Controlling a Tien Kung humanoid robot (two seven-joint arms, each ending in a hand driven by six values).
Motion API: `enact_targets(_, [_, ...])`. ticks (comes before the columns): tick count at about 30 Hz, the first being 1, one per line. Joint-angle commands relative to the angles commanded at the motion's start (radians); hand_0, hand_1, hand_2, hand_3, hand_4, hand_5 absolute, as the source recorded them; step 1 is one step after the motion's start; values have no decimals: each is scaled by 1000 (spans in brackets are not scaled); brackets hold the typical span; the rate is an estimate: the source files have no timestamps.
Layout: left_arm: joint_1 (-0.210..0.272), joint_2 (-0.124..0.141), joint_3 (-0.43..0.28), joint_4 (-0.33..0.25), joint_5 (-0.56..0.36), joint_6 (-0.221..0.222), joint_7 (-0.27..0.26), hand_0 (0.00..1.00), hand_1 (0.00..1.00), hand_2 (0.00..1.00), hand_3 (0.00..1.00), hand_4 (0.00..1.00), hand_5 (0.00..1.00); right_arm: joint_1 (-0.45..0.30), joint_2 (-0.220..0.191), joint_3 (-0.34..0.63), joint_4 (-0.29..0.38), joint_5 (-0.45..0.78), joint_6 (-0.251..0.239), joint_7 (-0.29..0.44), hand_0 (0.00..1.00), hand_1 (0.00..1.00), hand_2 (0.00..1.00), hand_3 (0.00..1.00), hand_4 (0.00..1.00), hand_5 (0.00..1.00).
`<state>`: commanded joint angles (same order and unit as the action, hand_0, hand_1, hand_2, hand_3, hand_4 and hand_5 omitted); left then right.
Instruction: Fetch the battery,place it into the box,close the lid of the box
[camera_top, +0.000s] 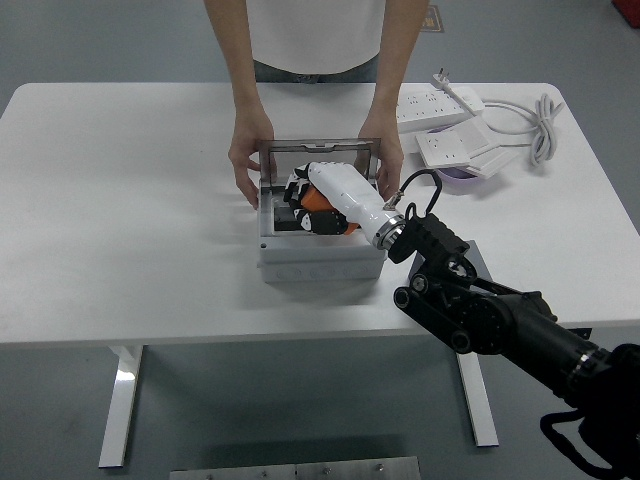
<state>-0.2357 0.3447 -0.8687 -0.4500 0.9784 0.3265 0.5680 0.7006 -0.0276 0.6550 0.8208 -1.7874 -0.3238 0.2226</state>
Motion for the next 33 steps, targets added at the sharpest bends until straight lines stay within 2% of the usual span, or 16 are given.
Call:
enact_targets(2, [0, 0, -1, 0, 2, 0, 1, 643, 690, 579, 595, 525, 2, 0, 1, 1, -1, 1, 1, 0, 426, 436, 501, 559, 541, 23])
enact_targets(3, [0, 0, -1, 0, 2, 0, 1, 643, 690, 576, 594, 524, 2, 0, 1, 1, -1, 2, 0, 0, 530, 509, 556, 571, 572, 55])
enact_targets(8, [0, -1, -2, 0, 4, -1, 1, 643, 690, 576, 594, 524, 2, 1, 2, 4, -2, 2, 0, 1, 530, 509, 556, 571, 572, 55])
enact_targets(9, [1, -1, -2, 0, 4, -1, 1, 643, 690, 576, 594, 522, 2, 1, 3, 5, -2, 2, 0, 0, 573, 527, 569, 574, 595, 79])
enact_targets(21, [3, -4, -3, -1, 7, 0, 3, 644, 690, 572, 594, 520, 2, 1, -5, 27, 23, -13, 15, -23, 590, 535, 575, 578, 632, 122])
enact_targets(32, [27, -7, -3, -4, -2, 11, 11, 643, 690, 569, 593, 515, 2, 37, -66, 46, 124, 28, 85, -101, 593, 539, 577, 586, 646, 135])
enact_targets(33, [28, -7, -3, -5, -3, 12, 11, 643, 690, 569, 591, 511, 2, 40, -69, 46, 126, 32, 89, -105, 565, 528, 566, 588, 651, 147])
